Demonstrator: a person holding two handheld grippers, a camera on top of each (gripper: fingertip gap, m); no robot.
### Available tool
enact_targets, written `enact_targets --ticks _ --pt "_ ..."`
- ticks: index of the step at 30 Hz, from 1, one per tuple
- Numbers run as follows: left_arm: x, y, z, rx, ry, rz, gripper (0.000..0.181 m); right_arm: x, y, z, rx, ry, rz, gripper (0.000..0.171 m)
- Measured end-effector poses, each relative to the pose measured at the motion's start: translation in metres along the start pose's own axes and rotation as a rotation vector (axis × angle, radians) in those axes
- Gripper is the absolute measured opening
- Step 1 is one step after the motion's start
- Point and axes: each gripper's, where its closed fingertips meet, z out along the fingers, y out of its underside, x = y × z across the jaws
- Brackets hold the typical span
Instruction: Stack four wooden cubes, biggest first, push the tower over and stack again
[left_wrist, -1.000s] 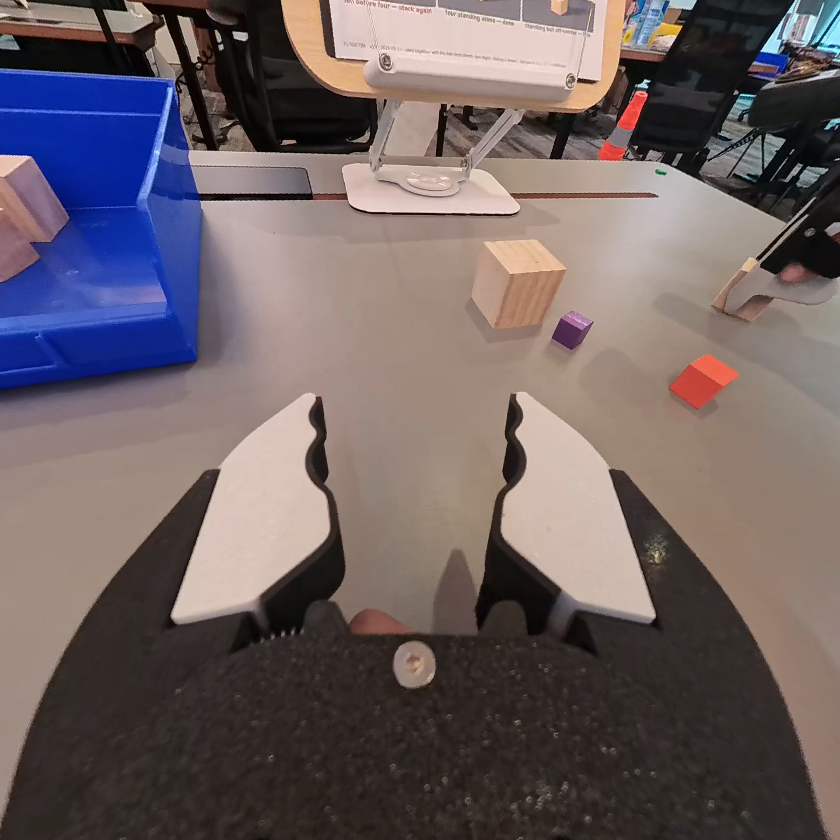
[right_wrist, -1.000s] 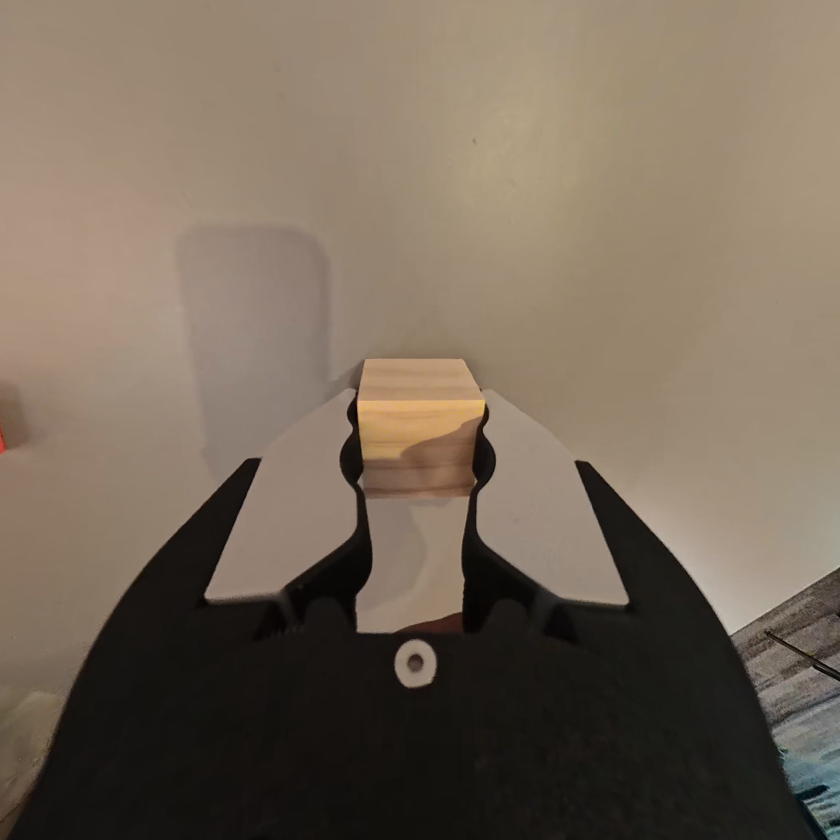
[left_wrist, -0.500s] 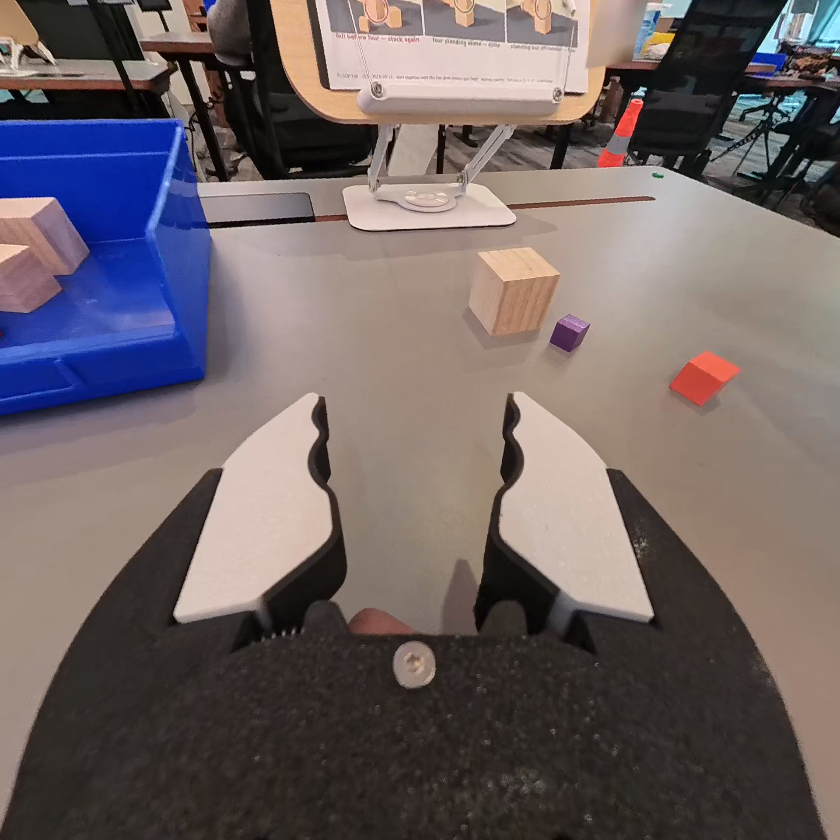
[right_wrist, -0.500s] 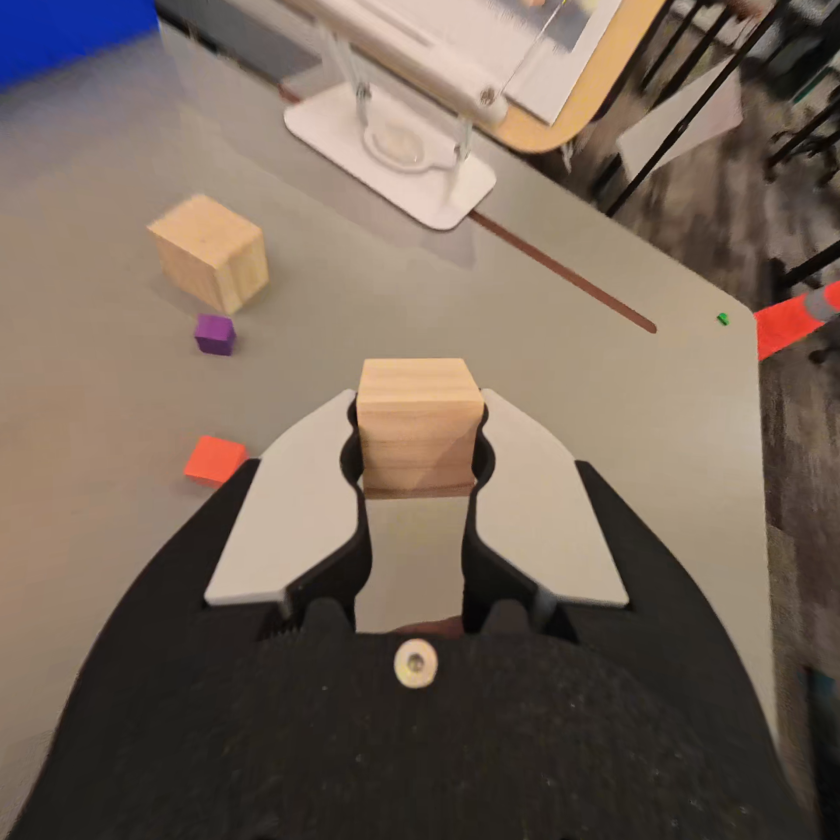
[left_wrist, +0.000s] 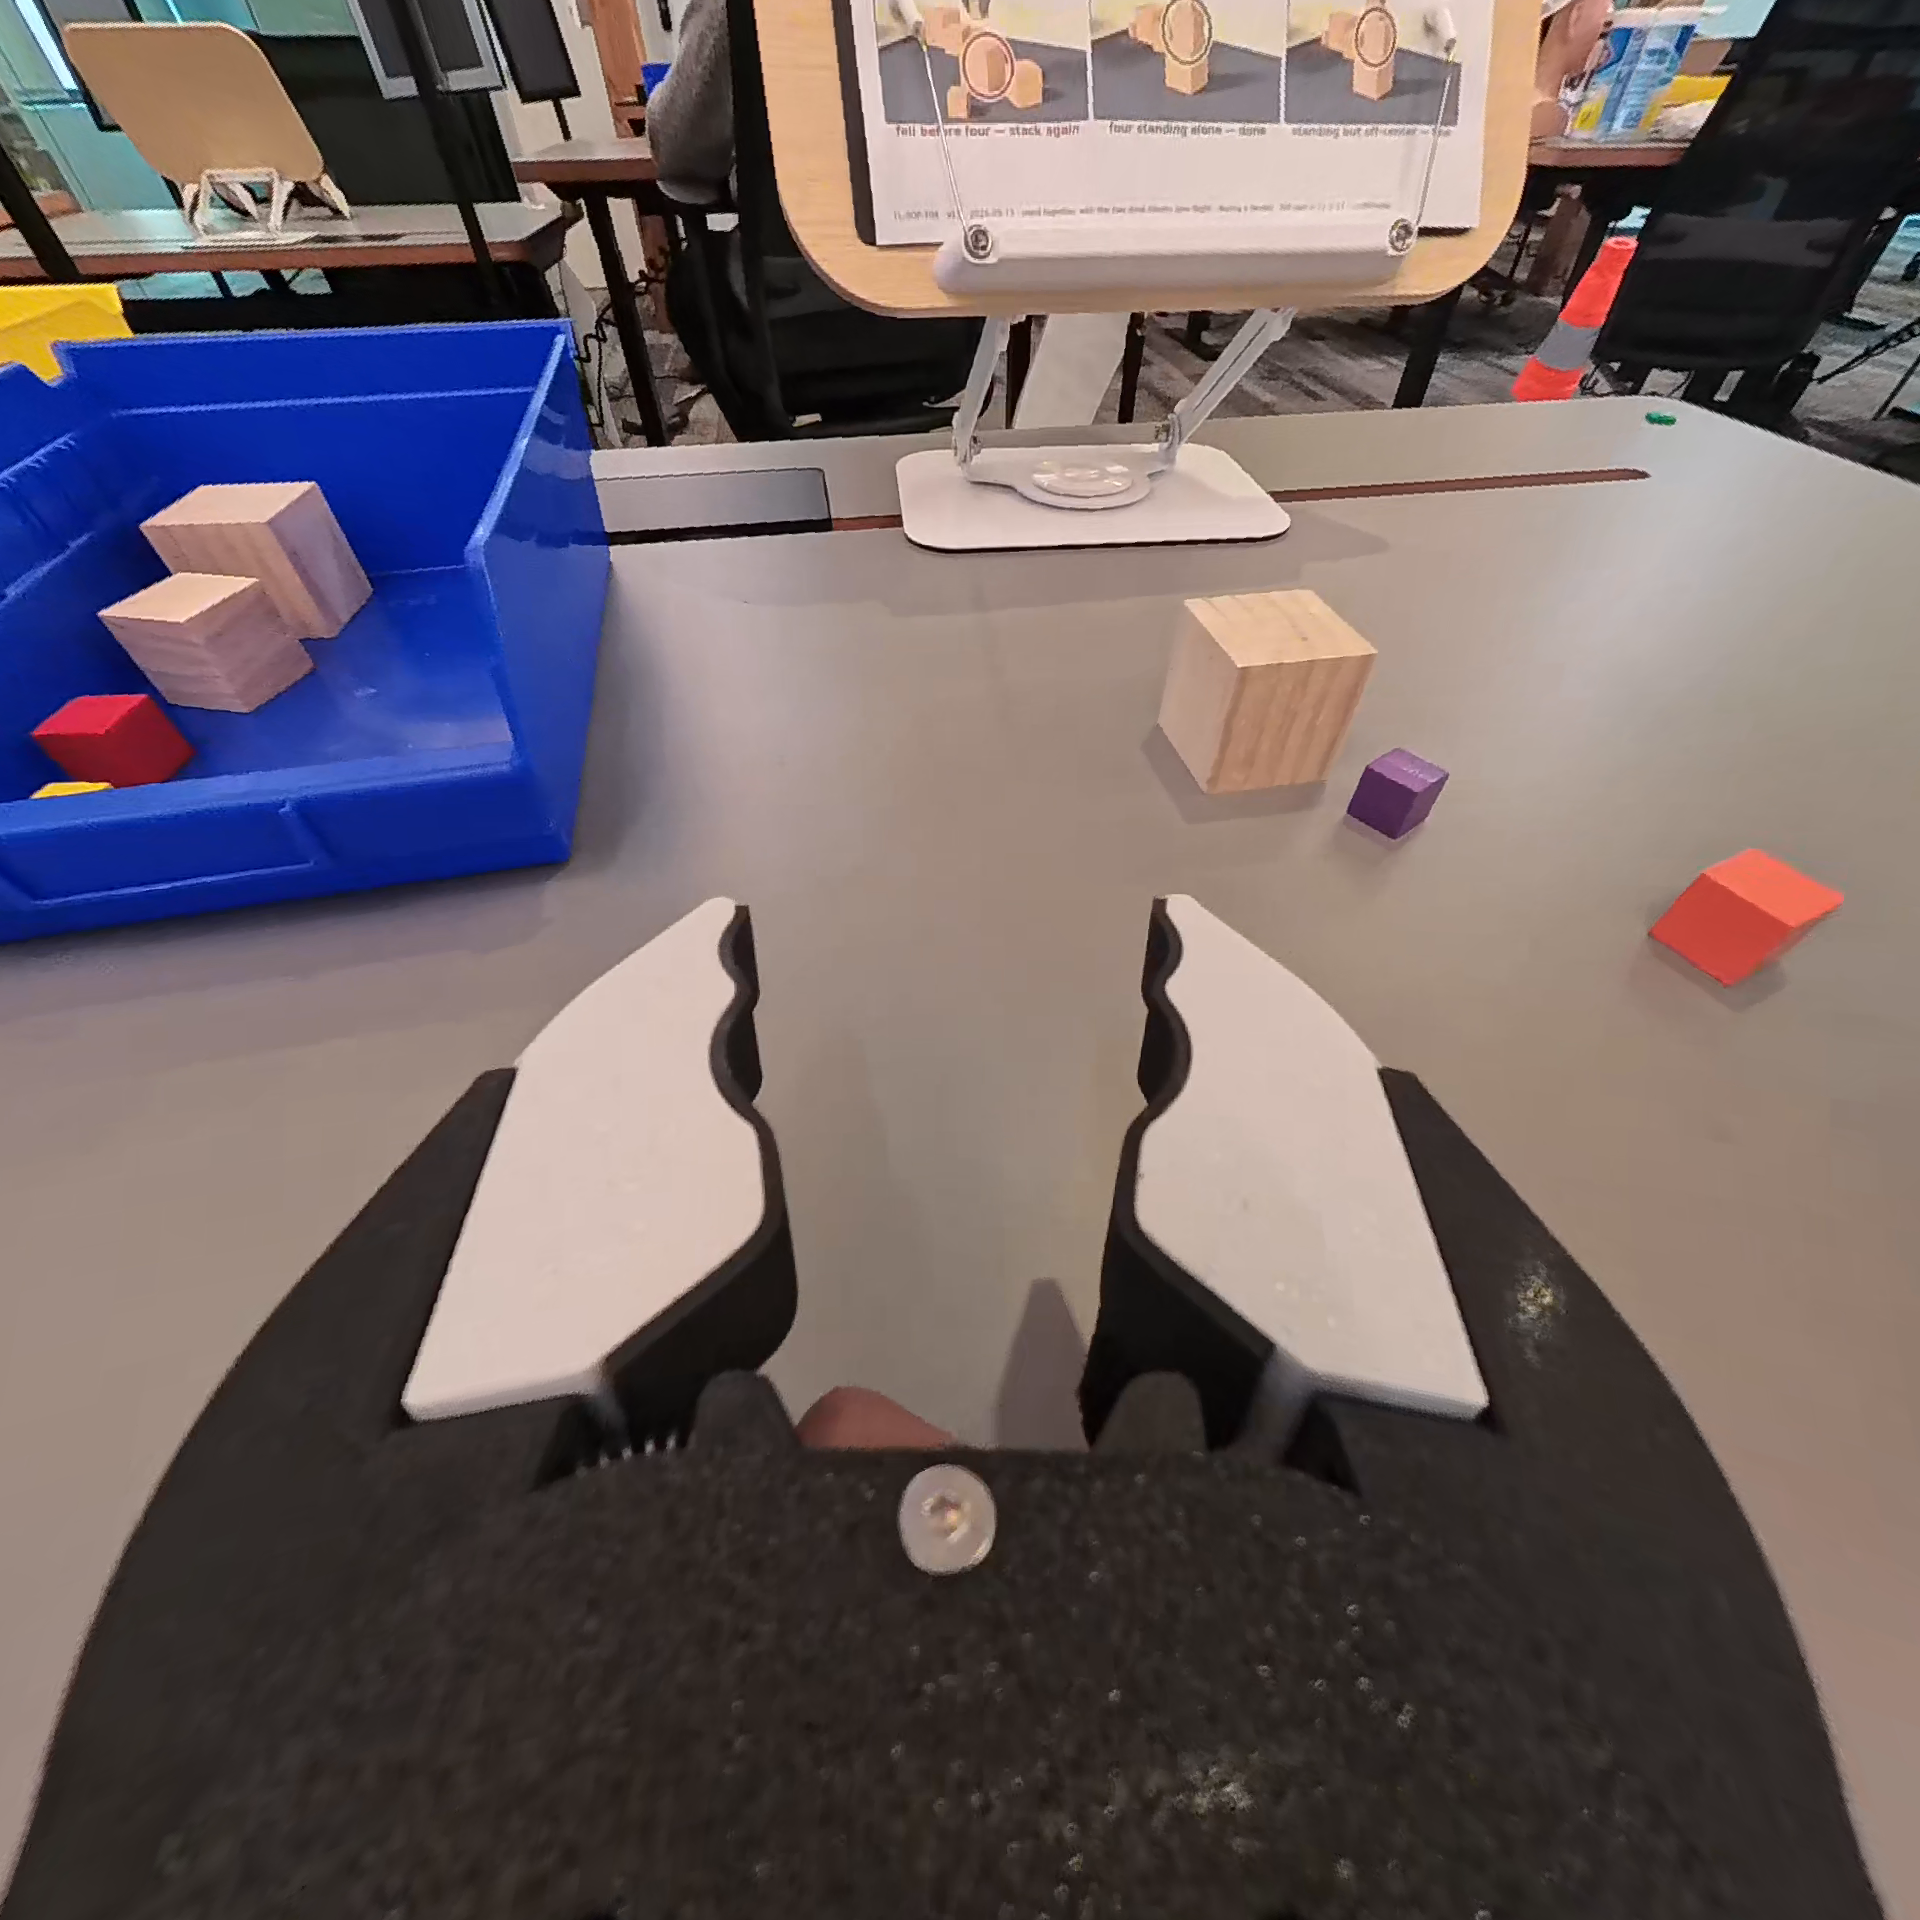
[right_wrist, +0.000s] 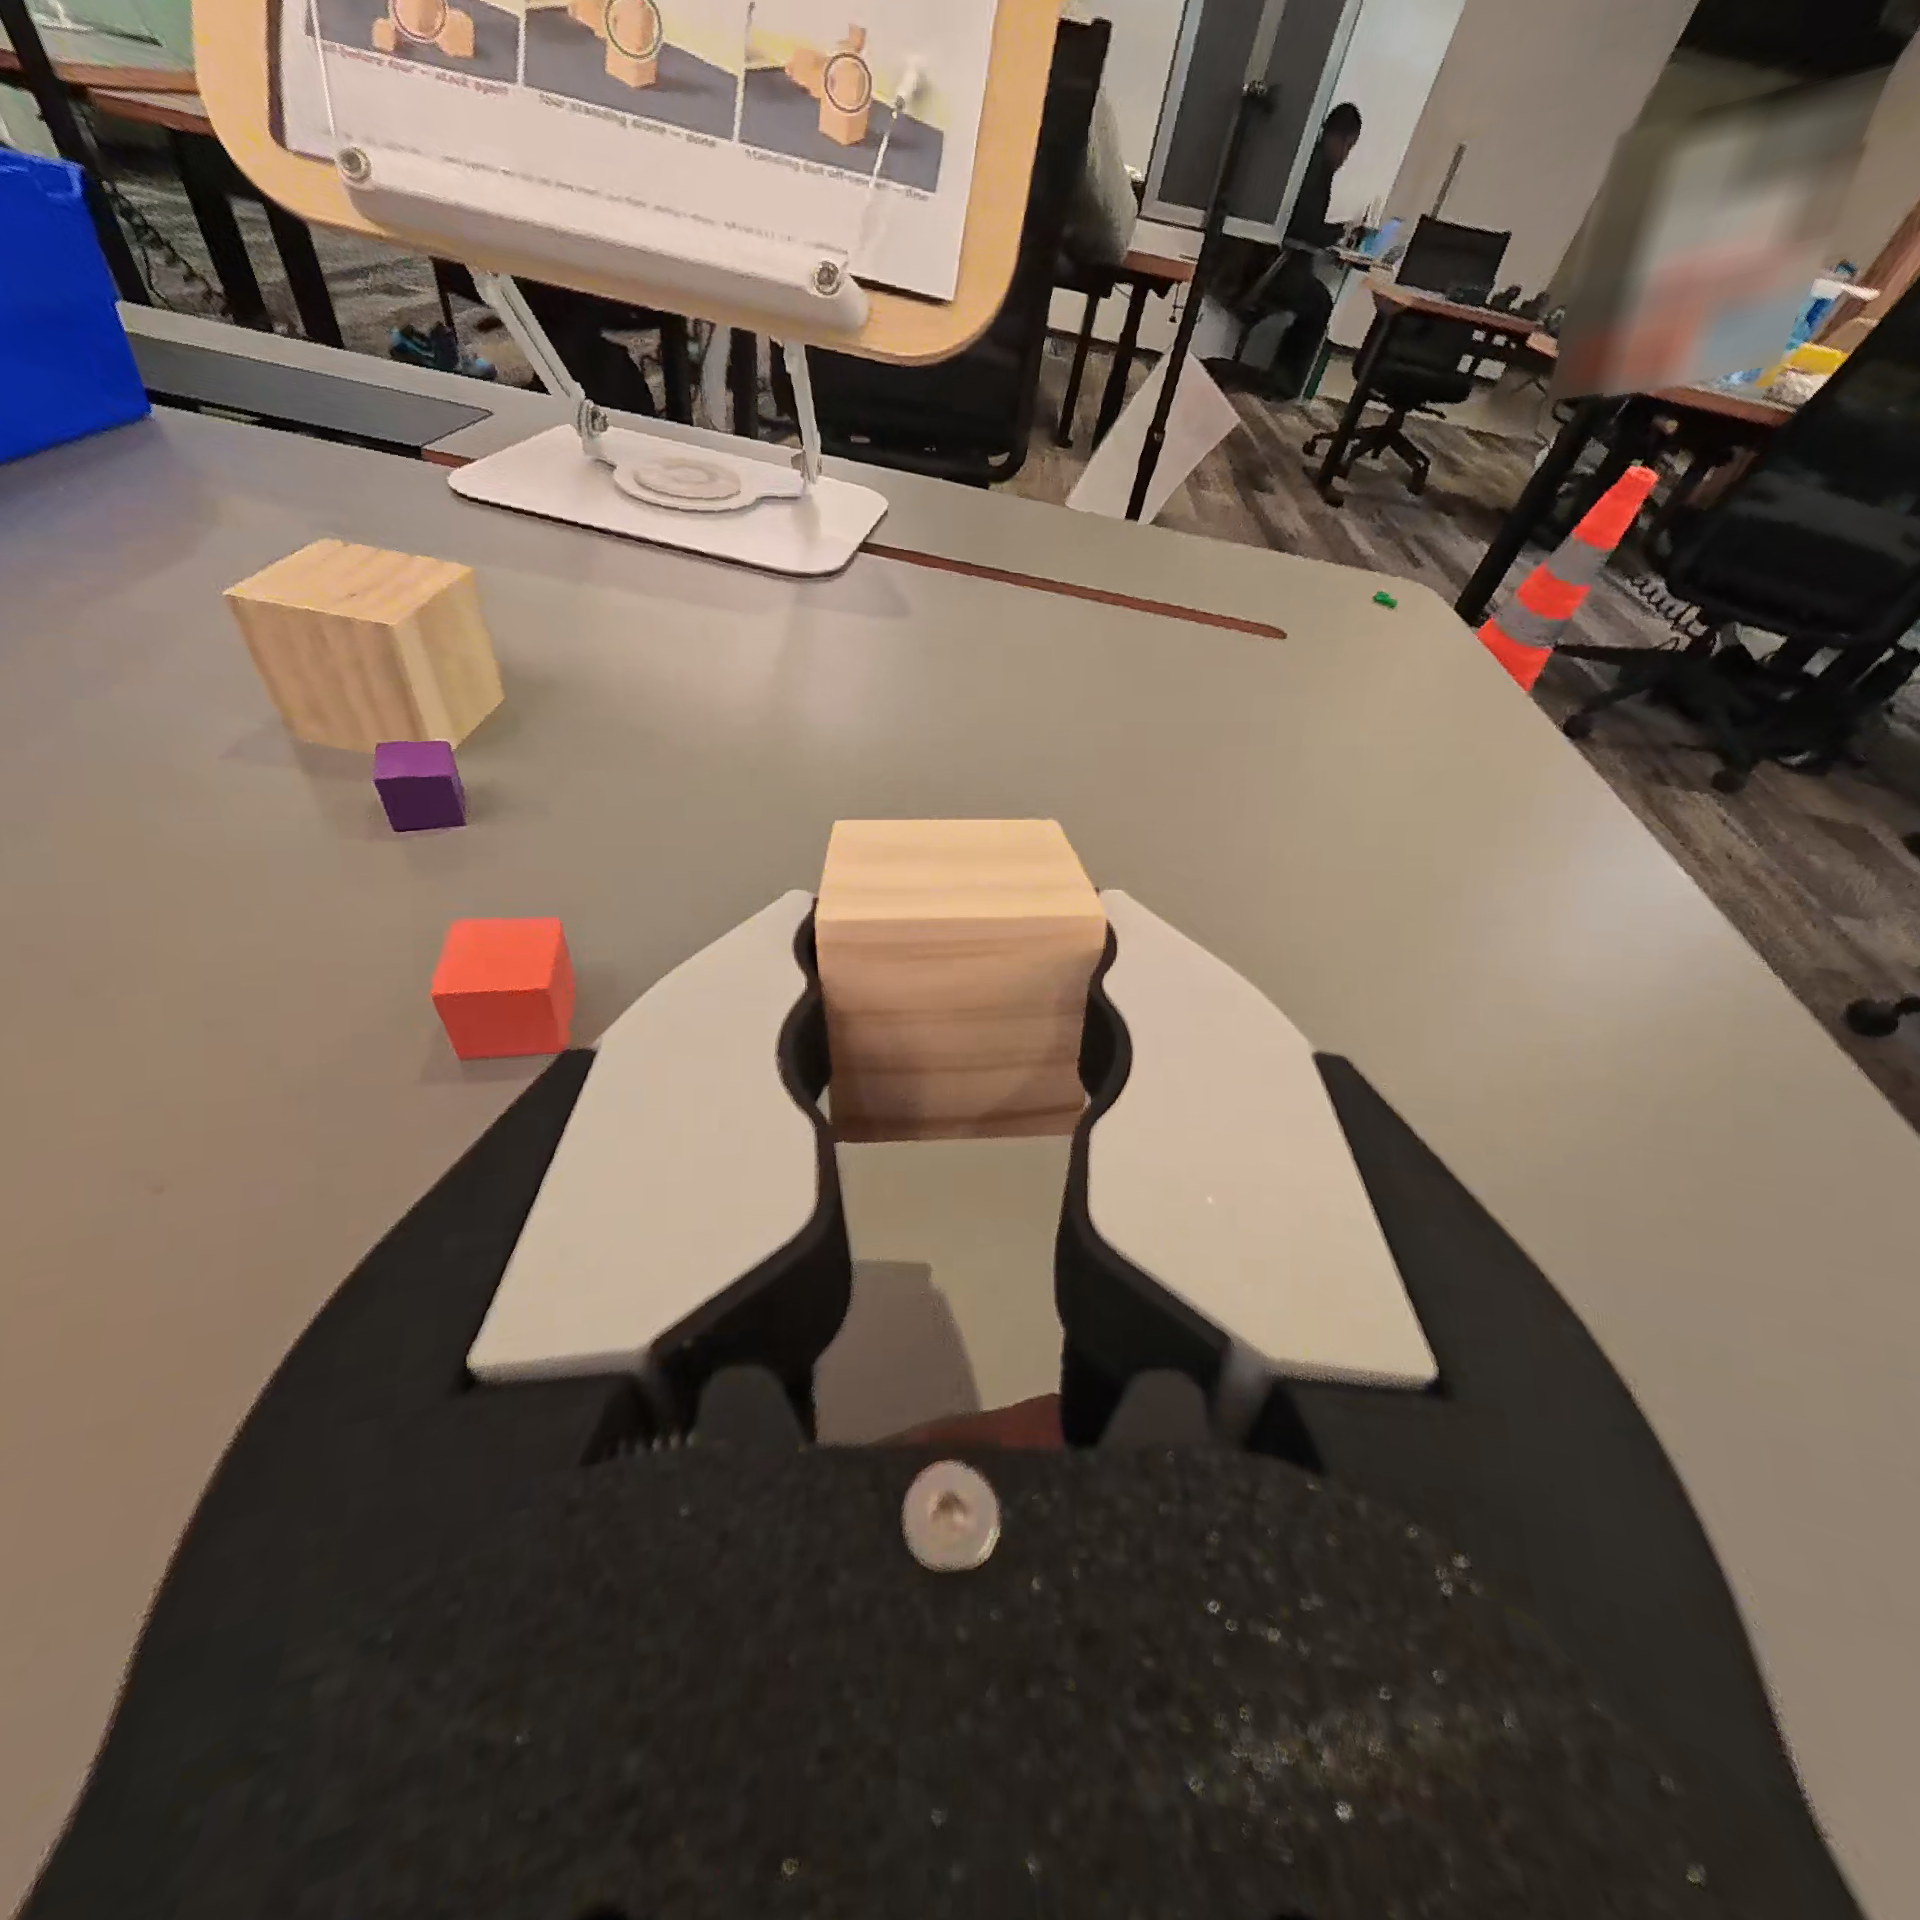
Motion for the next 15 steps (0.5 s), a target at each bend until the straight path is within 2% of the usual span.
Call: enact_targets --ticks 10,13,15 --pt "0.001 0.0 0.0 0.001 -0.007 0.019 0.071 0.001 0.001 -0.002 0.009 -0.006 0.019 0.045" --pt "0.003 0.001 0.0 0.001 -0.007 0.039 0.071 -0.005 -0.008 0.004 0.009 -0.068 0.007 0.045" --pt "0.005 0.002 0.001 -0.007 -0.006 0.053 0.071 -0.016 -0.029 0.015 0.016 -0.183 -0.06 0.045"
